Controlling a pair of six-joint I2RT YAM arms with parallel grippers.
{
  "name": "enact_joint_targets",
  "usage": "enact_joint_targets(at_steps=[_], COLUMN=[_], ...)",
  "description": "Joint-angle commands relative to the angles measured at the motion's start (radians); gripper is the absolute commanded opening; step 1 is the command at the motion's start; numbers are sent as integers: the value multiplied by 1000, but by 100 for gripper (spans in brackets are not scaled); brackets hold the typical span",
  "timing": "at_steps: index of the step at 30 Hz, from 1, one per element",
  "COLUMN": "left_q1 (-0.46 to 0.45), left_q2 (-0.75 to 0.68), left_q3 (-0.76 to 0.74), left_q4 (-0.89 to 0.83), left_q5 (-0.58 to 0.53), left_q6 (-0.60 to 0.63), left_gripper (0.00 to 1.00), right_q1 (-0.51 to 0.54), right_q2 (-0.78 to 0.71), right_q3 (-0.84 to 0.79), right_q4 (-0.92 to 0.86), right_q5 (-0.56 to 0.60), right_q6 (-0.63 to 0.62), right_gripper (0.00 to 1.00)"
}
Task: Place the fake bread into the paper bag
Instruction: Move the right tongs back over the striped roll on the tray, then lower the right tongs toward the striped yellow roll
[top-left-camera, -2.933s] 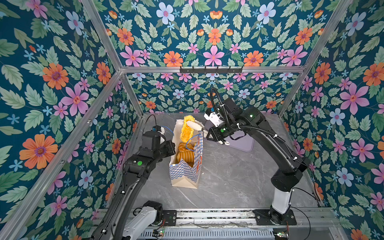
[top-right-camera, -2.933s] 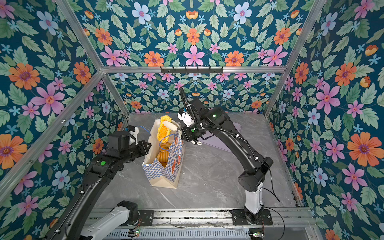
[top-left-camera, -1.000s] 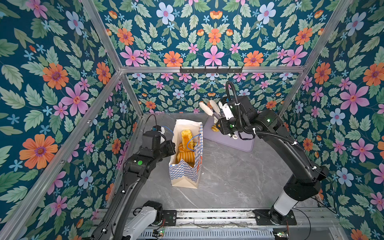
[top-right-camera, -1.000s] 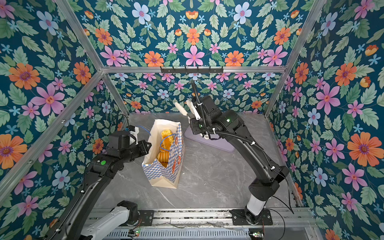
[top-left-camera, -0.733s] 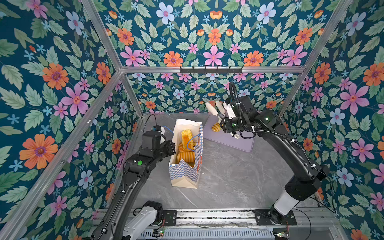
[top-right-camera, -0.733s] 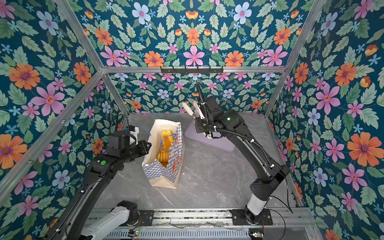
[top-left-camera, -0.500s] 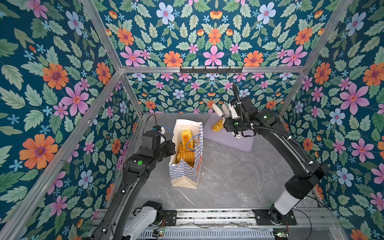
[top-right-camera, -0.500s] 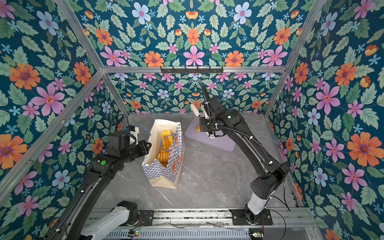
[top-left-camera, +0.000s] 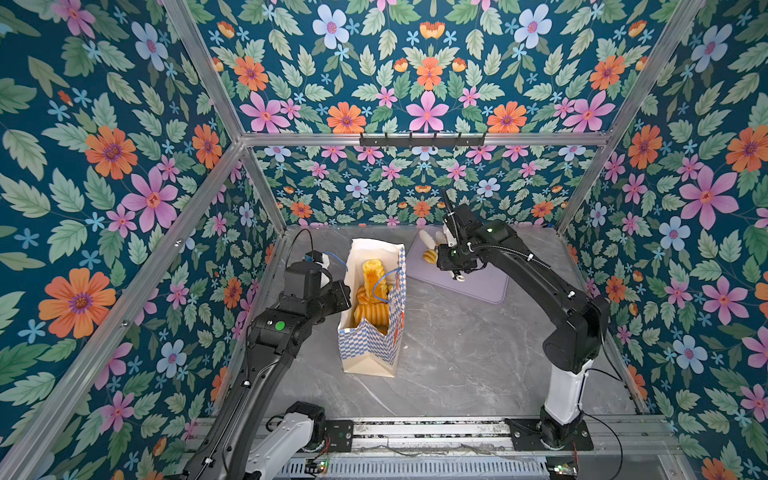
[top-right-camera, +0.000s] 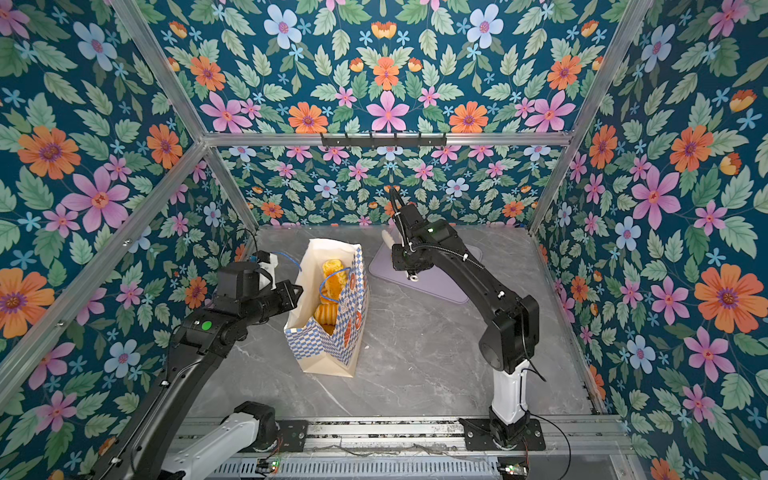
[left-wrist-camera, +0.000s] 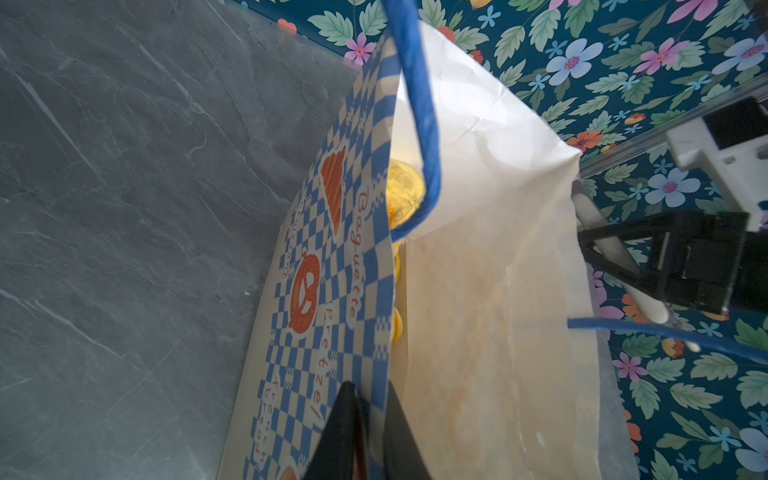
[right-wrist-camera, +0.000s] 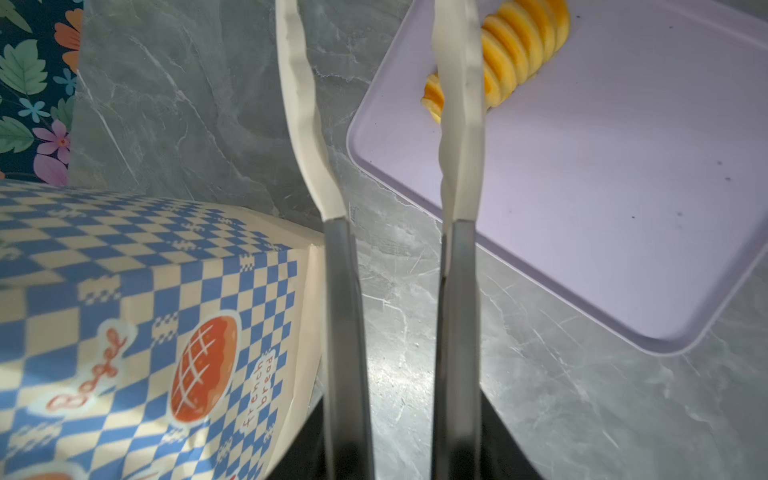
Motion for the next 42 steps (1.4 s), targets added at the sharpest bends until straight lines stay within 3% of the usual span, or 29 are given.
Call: enact_joint_targets(at_steps=[1,12,23,31,42], left_q1=[1,1,1,0,0], left_q2=[-3,-6,-3,-9,-2], left_q3=[-3,-10,-15,-23,-20], left_q4=[13,14,16,19,22], left_q5=[3,-1,3,3,8], left_q6=[7,7,9,8,9], left_gripper=[14,15,14,15,15], right_q1=[-4,-24,-31,-41,-53], right_q2=[54,325,463,489,379], right_q3=[53,341,448,430,221], right_q4=[13,-68,-45,-38,34], right_q5=[-34,-137,-193,-196,-170], right_q6=[15,61,130,143,136], right_gripper=[41,40,39,39,38])
